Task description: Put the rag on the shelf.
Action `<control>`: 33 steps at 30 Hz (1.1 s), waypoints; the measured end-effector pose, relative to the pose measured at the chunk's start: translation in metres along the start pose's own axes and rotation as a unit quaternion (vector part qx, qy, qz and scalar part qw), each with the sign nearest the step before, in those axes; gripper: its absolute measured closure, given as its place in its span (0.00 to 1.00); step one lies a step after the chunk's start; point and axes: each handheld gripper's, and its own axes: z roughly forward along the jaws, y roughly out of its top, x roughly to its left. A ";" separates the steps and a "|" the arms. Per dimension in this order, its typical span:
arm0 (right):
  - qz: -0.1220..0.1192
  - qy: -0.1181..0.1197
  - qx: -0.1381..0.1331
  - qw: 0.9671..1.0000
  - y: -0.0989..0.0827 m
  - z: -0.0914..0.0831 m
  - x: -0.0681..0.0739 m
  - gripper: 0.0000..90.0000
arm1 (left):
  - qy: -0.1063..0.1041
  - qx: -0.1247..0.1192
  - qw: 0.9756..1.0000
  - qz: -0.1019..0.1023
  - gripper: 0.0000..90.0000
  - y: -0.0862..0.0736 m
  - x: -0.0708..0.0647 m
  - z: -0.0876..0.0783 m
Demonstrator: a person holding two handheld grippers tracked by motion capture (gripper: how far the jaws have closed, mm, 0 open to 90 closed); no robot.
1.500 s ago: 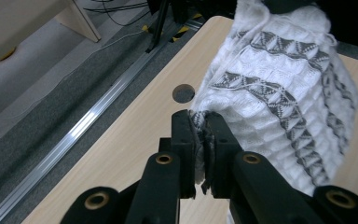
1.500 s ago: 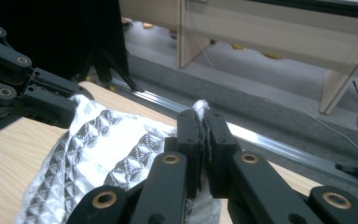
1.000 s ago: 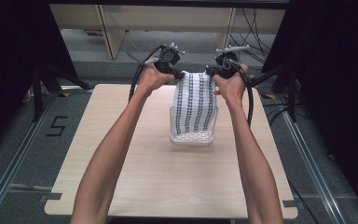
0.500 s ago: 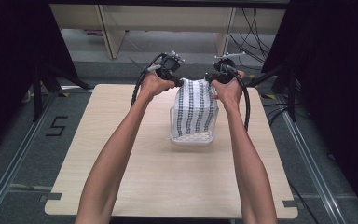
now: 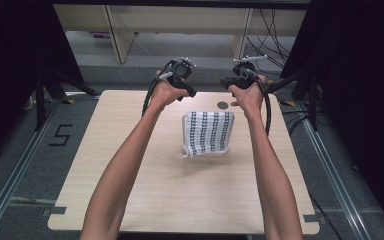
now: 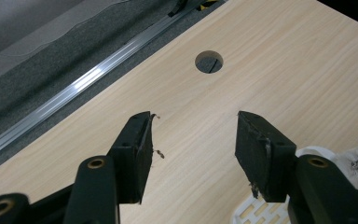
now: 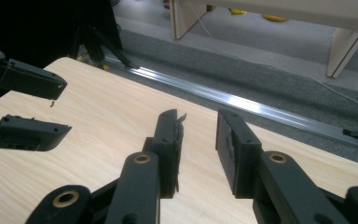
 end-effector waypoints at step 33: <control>-0.032 0.042 0.009 0.999 -0.020 -0.046 0.011 0.65 | -0.028 -0.028 0.998 -0.038 0.37 -0.036 0.012 -0.044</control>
